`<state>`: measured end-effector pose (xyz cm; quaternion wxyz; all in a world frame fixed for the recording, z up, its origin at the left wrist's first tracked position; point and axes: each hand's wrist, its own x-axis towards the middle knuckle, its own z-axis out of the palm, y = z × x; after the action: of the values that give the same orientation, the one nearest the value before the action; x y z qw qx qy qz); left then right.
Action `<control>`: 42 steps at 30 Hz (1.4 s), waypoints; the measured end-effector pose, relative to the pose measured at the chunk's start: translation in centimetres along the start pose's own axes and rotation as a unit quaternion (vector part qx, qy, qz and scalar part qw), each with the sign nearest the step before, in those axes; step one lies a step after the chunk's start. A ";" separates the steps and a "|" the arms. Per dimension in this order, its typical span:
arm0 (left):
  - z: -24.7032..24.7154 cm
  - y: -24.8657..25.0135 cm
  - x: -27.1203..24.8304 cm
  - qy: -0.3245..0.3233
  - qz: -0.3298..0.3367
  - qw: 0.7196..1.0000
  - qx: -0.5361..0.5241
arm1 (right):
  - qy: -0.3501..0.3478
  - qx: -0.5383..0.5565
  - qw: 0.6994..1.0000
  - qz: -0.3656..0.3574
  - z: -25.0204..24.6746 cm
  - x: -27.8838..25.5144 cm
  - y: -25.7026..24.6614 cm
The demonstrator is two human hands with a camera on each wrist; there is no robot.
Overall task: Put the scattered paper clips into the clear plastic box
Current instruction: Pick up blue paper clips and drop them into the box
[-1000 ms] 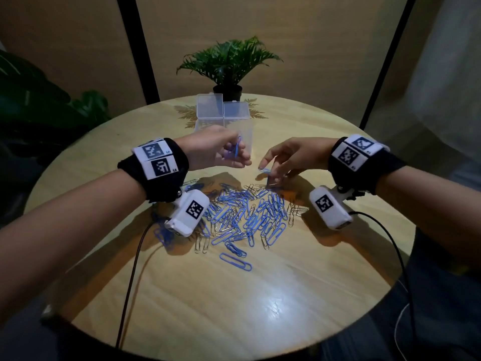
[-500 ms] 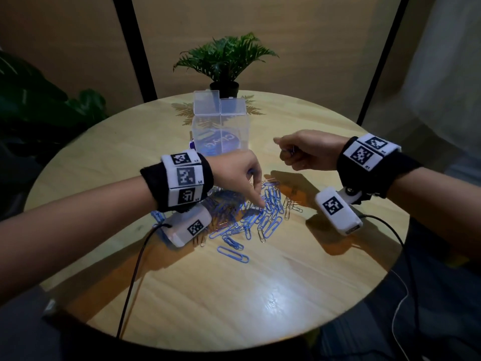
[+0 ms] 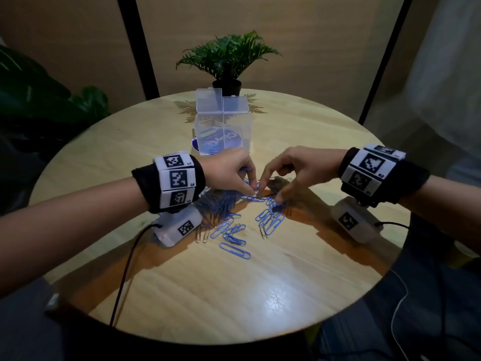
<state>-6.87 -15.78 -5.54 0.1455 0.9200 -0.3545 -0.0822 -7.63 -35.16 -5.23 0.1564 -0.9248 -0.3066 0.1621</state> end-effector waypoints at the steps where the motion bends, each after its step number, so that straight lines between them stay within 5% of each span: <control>1: 0.0 0.0 -0.1 0.003 0.004 1.000 0.000 | 0.000 -0.021 1.000 -0.004 0.3 0.1 -0.2; 11: 0.7 -0.1 0.0 -0.034 0.017 0.998 0.046 | 0.058 -0.024 0.998 -0.017 1.0 1.0 0.2; 14: -0.1 -1.0 -0.2 -0.052 -0.045 0.995 -0.073 | 0.061 0.124 0.990 0.018 0.5 0.6 0.7; 18: -0.4 -1.6 -0.2 -0.030 -0.118 0.949 -0.292 | 0.010 0.287 0.955 0.078 0.4 0.5 1.2; 22: -0.6 -2.6 0.1 -0.025 -0.109 0.902 -0.418 | -0.005 0.353 0.932 0.086 0.4 0.8 0.9; 26: -0.9 -3.2 0.0 -0.020 -0.086 0.898 -0.430 | -0.013 0.352 0.932 0.084 0.3 0.8 0.3; 29: -2.3 -3.3 -0.4 0.020 -0.072 0.898 -0.433 | -0.010 0.376 0.921 0.100 0.2 1.2 0.1; 34: -7.1 -5.4 1.3 0.220 -0.117 0.845 -0.472 | 0.048 0.399 0.910 0.099 -1.5 1.6 -0.8; 38: -9.3 -6.7 3.5 0.327 -0.157 0.798 -0.482 | 0.097 0.463 0.874 0.112 -3.7 2.3 -1.4; 42: -9.1 -7.3 5.1 0.307 -0.182 0.771 -0.528 | 0.080 0.529 0.834 0.134 -5.1 3.7 -2.2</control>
<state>3.75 -12.14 0.45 0.6914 0.7222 -0.0179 0.0055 -3.89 -32.17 -0.55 0.6225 -0.7429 -0.0331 0.2440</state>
